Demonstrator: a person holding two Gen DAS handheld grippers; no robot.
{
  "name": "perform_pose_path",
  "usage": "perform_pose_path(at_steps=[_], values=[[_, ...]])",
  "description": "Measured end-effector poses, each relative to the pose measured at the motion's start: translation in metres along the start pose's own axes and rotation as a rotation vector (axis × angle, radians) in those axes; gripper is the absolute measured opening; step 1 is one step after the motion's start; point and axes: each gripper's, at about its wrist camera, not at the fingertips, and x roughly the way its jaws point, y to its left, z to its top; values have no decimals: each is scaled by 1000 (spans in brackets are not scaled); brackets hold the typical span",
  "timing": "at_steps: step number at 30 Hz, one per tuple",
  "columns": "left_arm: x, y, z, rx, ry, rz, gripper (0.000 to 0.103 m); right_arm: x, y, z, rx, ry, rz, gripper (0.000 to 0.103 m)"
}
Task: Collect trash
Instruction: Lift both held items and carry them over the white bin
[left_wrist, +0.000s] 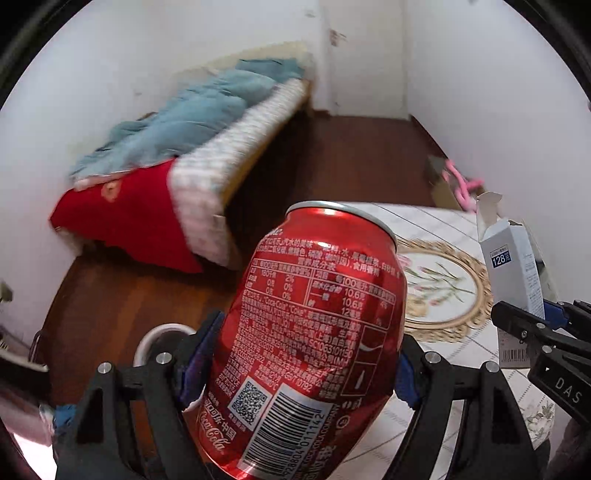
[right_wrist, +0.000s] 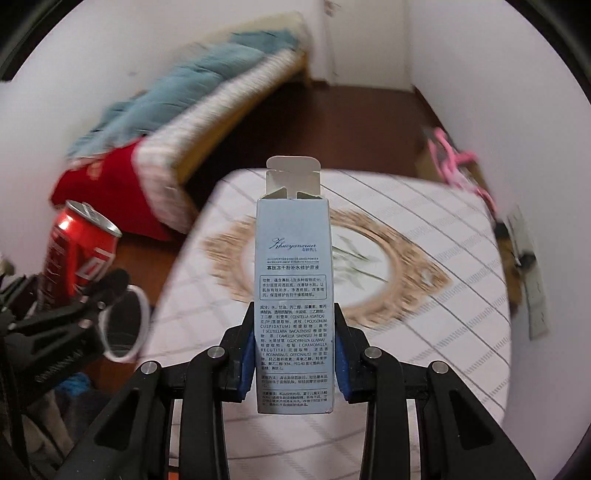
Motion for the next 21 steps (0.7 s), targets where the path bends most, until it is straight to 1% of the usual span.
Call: perform_pose_path(at_steps=[2,3,4,6,9,11,13,17,19,21], values=[[-10,26,-2,-25,-21,31,78,-13,39,6,-39,-23,50,36],[-19,46,-2,-42,-36,52,78,-17,57,9,-60,-29,65,36],[-18,56,-3,-55,-42,64,78,-20,72,10,-74,-34,79,36],[-26,91,-5,-87,-56,95,78,-23,108,13,-107,-39,115,36],[-26,133,-10,-130,-64,135,78,-21,153,16,-149,-37,146,36],[-19,158,-13,-152,-55,157,78,-14,190,20,-178,-24,174,36],[-5,181,-18,-171,-35,171,78,-4,218,21,-200,-3,197,36],[44,229,-32,-210,72,179,78,40,281,18,-258,79,230,36],[77,251,-44,-225,156,169,78,69,311,12,-290,139,231,36],[120,277,-61,-252,270,140,78,98,337,5,-318,192,224,36]])
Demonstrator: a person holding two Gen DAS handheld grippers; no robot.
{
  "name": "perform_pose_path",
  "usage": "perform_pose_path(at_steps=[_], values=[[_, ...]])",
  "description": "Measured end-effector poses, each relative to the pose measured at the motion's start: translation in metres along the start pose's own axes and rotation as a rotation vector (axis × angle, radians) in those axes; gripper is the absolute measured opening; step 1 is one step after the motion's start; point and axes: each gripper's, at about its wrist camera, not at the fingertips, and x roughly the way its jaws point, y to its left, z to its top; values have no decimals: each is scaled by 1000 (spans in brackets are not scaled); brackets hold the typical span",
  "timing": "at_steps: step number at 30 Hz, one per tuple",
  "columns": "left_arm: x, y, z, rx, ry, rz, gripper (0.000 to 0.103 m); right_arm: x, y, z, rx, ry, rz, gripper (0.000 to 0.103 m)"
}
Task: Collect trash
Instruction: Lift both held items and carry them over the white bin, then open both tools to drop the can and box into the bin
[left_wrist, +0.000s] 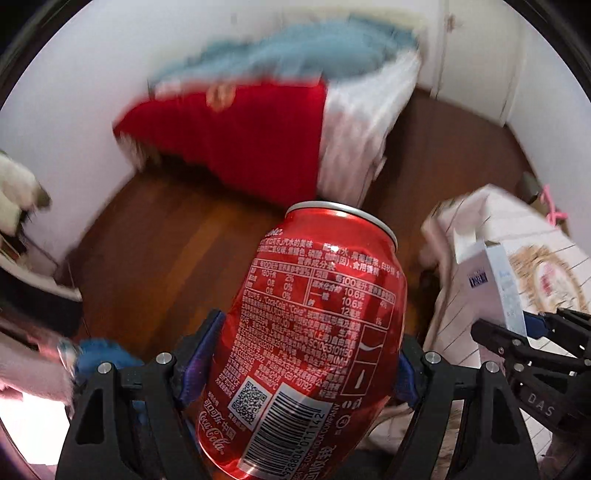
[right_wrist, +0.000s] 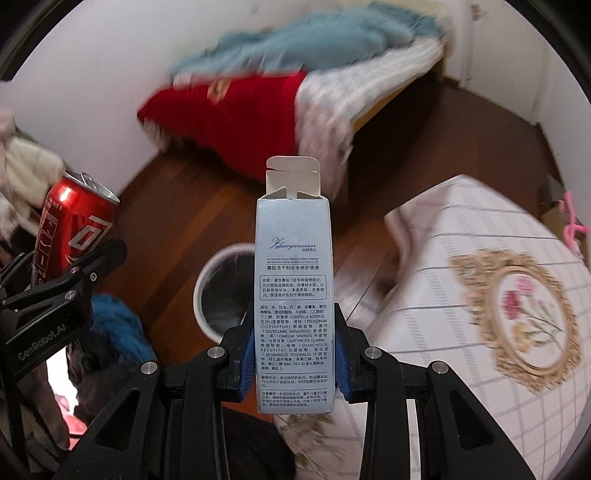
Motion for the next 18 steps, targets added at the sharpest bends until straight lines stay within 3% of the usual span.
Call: perform_pose_path(at_steps=[6,9,12,18], values=[[126,27,-12,-14,353,-79,78,131,37,9,-50,249,1,36],[172,32,-6,17,458,-98,78,197,49,10,-65,386,-1,36],[209,40,2,13,549,-110,78,238,52,10,-79,473,-4,36],[233,55,2,5,629,-140,78,305,57,15,-61,641,19,36]])
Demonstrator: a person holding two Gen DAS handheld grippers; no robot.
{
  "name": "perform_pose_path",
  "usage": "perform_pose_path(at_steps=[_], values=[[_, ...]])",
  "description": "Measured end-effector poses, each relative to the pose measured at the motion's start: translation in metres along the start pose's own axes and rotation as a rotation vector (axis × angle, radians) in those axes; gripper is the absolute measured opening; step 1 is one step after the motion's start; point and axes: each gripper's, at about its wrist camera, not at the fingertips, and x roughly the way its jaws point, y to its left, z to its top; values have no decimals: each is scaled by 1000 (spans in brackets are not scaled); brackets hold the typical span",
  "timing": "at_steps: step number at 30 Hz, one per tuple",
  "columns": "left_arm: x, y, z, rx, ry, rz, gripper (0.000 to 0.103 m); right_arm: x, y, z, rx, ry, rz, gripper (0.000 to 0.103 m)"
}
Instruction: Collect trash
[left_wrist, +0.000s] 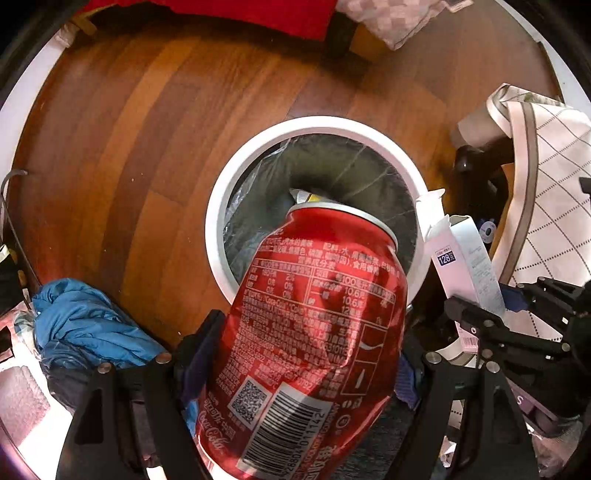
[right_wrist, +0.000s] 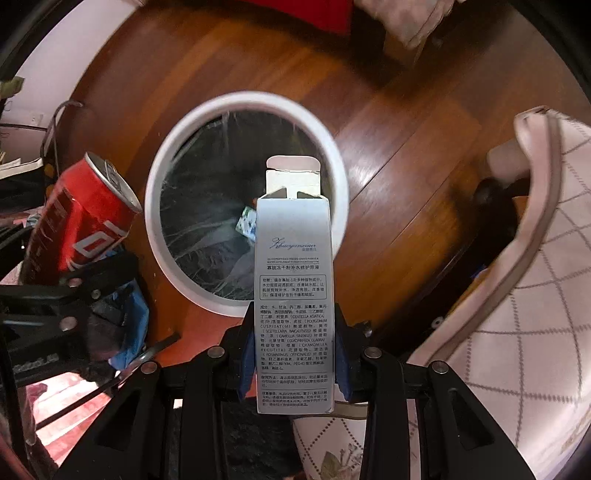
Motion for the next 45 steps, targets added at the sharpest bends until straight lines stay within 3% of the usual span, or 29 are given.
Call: perform_pose_path(at_steps=[4,12,14,15,17,20,22,23,34,45], values=[[-1,17,0,-42,27,-79,78,17,1,18,5,56,20,36],[-14,28,-5,-73,8,-105,78,29,-5,37,-1,110,40,38],[-19,30,-9,-82,-4,-112,79,29,-5,39,6,97,47,49],[-22,30,-11,-85,-17,-110,81,25,-5,40,12,89,48,60],[-29,33,-18,-102,-42,-115,95,17,-6,38,21,68,49,70],[-42,37,-32,-134,-86,-116,96,-2,-7,34,31,25,43,84],[-52,39,-45,-155,-118,-101,96,-18,-9,26,38,-18,37,100],[-57,39,-52,-163,-139,-98,96,-24,-9,22,40,-32,32,102],[-121,22,-134,-188,-320,-82,96,-115,2,-56,12,-270,0,103],[-192,5,-218,-195,-494,-112,96,-205,19,-148,-34,-430,110,103]])
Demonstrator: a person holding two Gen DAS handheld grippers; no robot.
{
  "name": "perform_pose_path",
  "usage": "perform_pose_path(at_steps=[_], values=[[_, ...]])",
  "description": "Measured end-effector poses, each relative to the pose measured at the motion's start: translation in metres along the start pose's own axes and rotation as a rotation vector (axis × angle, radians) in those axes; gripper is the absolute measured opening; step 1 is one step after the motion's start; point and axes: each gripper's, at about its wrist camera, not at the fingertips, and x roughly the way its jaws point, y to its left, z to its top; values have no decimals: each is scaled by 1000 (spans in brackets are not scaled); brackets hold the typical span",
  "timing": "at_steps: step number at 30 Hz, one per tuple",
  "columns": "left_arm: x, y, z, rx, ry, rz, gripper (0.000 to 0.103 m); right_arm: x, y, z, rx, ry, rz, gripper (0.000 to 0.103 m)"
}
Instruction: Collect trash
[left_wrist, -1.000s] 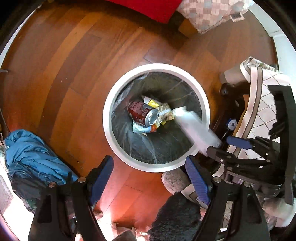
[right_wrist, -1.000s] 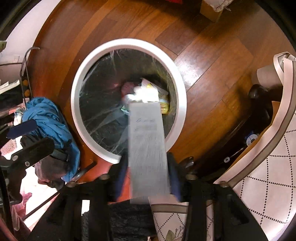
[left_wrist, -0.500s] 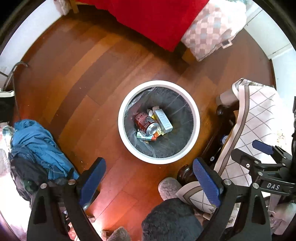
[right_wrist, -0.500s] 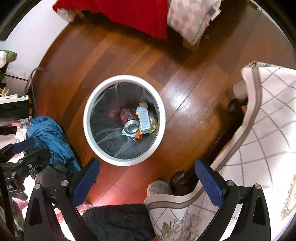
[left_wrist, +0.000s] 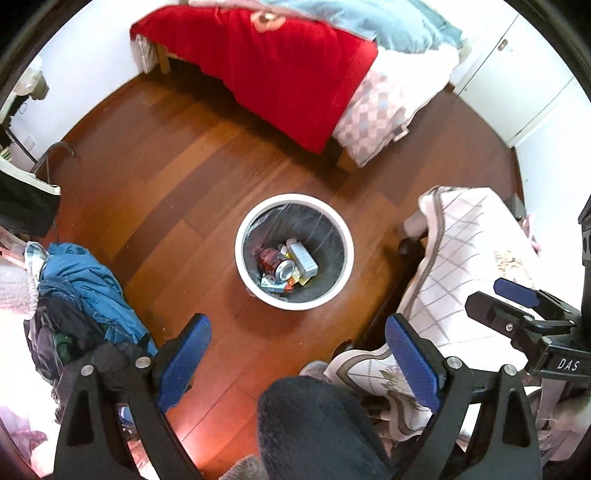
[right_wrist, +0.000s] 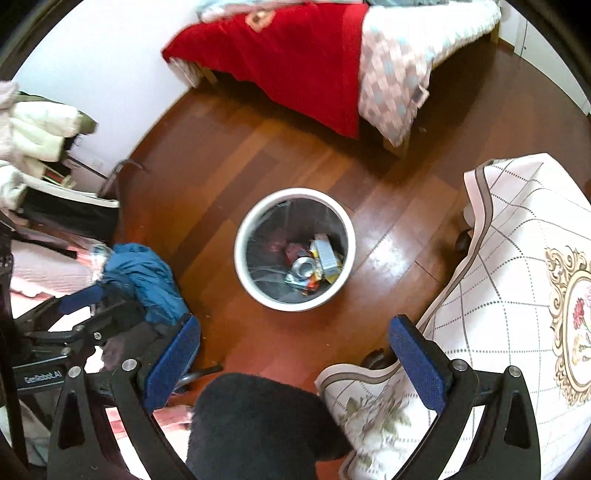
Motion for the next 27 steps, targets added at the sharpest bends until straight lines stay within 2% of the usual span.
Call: perform_pose_path(at_steps=[7,13,19,27], values=[[-54,-10,-21,-16,-83,-40,96,-67,16,-23,-29,-80,77,103],[-95,-17,-27,-6,-154,-63,96,-111,26,-36,-57,-116,126,103],[-122,-24,-34,13,-193,-87,96,-151,33,-48,-83,-145,168,103],[-141,-31,-41,8,-228,-82,96,-177,41,-54,-107,-155,193,103]])
